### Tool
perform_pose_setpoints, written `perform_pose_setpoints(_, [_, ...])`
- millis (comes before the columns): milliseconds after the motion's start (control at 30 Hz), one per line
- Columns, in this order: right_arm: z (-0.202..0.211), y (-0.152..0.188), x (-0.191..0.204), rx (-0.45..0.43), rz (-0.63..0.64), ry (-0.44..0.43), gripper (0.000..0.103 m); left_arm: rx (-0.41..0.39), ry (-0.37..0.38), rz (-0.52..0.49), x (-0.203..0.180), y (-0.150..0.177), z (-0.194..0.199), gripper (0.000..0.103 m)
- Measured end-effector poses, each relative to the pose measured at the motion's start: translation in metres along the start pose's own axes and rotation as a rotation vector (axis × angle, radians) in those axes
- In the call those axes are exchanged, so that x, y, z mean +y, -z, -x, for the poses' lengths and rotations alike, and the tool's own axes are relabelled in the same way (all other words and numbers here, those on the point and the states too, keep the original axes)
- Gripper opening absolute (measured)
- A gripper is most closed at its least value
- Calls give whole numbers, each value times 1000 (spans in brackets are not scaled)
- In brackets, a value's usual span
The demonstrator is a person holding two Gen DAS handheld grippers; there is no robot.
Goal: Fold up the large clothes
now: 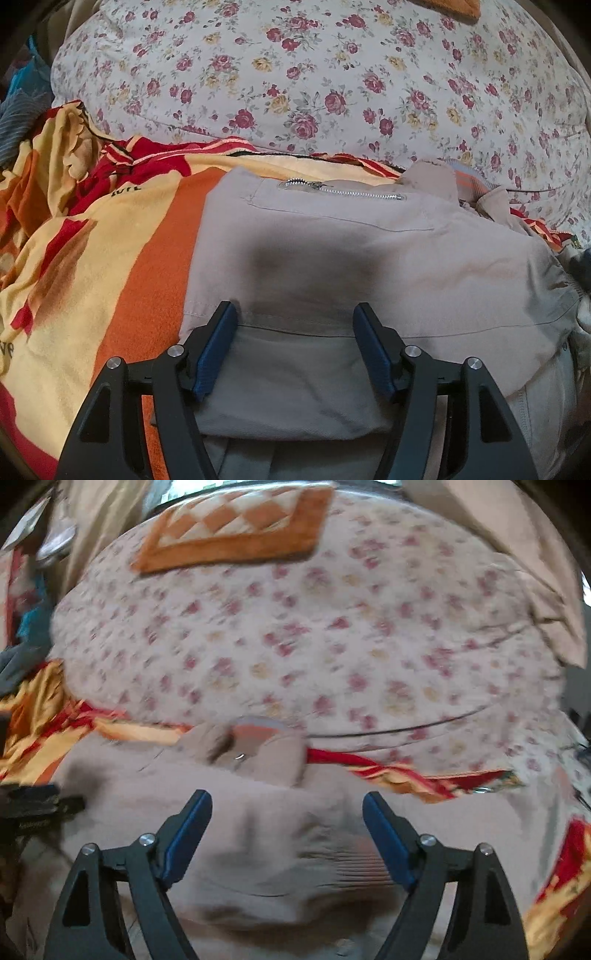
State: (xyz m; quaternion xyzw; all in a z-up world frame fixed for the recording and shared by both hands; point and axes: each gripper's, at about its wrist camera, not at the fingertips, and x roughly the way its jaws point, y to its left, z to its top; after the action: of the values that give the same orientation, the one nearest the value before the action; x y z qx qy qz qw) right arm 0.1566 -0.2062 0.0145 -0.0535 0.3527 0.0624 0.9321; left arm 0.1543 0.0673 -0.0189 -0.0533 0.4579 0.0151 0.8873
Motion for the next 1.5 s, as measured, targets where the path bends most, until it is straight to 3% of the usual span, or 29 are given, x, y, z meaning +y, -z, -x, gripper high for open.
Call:
perform_pose_setpoints(133, [-51,18,-27,239,-102,25,75,0,1,0,0,0,0,55])
perform_pose_setpoints(233, [-48,18,-33,223,-118,-10,80,-3,1,-2,-1,0,0,55])
perform_pose_setpoints(367, [-55,17,-24,249,-54,-10,98,-10,-1,-4,-1,1,0,55])
perform_pose_setpoints(500, [-57,22,-25,251,-71,-44,102,-17,3,-7,-2,2,0,58])
perform_pose_setpoints(1500, [-58,23,-18,248,-35,-16,102,-15,1,-22,-4,1,-1,62])
